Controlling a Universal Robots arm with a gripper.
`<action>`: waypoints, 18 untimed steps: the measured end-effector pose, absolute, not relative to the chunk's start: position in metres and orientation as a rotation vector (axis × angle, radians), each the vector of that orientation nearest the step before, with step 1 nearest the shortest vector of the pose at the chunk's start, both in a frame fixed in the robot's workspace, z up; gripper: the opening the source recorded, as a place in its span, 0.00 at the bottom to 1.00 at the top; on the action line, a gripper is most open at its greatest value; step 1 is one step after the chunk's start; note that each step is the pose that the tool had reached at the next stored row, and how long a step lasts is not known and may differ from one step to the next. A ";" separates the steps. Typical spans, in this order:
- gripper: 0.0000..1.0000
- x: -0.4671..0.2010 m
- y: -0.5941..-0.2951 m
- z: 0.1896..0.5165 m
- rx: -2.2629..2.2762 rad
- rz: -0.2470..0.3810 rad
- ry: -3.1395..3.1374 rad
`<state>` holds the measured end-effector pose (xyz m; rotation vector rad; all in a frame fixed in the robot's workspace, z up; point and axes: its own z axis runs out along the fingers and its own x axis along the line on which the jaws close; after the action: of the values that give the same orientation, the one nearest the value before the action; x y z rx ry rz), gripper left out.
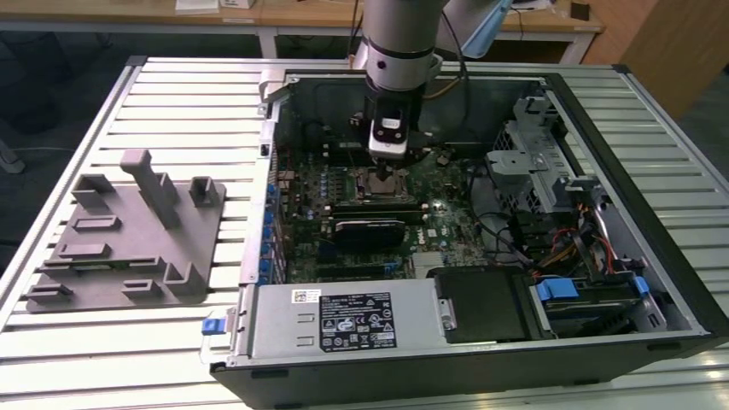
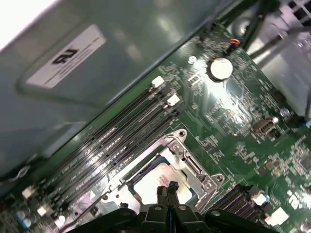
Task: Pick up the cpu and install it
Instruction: 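Close the cpu cover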
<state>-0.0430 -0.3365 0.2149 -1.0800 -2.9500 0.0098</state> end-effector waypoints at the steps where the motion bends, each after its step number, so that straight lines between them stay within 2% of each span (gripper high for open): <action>1: 0.11 -0.043 -0.336 0.215 -1.053 0.010 -2.960; 18: 0.11 -0.043 -0.336 0.212 -0.586 0.011 -3.088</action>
<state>-0.0430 -0.3365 0.2124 -0.5863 -3.0878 0.0113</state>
